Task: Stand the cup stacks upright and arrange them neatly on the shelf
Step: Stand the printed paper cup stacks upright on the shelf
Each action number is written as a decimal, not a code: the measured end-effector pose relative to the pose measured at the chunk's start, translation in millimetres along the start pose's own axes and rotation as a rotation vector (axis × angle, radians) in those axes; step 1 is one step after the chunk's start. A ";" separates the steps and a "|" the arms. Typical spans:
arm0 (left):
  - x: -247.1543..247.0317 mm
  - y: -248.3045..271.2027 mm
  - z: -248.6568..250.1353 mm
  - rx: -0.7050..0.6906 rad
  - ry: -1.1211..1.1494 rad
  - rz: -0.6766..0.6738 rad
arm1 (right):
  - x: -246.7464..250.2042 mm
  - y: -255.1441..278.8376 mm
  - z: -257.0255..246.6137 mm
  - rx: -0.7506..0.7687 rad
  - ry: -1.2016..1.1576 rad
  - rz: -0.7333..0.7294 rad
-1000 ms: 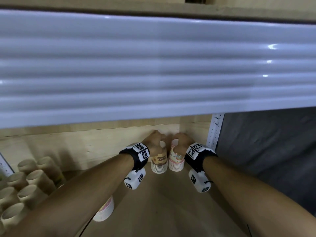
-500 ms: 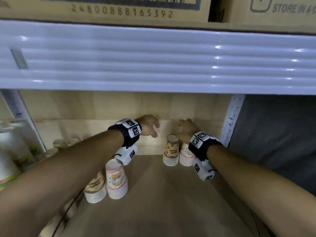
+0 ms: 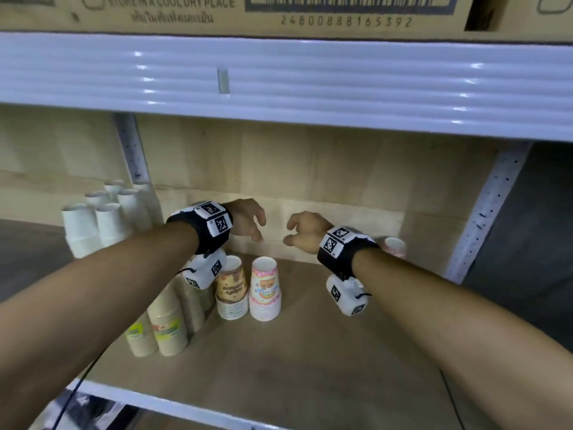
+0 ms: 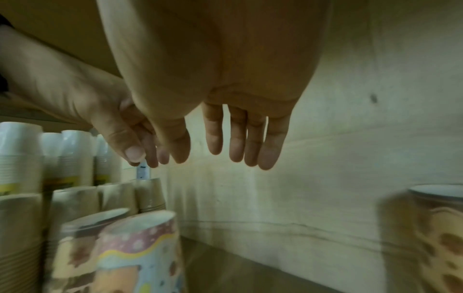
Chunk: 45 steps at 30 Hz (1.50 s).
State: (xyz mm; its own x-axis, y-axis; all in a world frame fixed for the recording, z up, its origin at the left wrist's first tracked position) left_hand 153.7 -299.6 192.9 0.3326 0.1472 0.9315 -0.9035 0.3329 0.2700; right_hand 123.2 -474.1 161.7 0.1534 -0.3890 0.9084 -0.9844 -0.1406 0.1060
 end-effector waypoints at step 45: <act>-55.2 5.3 71.2 -0.222 -0.134 -0.008 | -4.6 44.1 55.3 -0.088 -0.036 -0.125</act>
State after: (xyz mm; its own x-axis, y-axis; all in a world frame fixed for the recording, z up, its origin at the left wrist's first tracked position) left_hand 111.3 -372.3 160.3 0.2878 0.0241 0.9574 -0.8144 0.5322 0.2315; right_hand 83.9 -528.8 139.9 0.2765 -0.4063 0.8709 -0.9610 -0.1105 0.2536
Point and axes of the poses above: each hand's wrist, its own y-axis away from the middle knuckle, its own x-axis out of the back of the hand, z = x × y, the point moved 3 cm from there along -y, towards the middle knuckle, and after that the axes turned 9 degrees about -z, right-handed, at the moved point
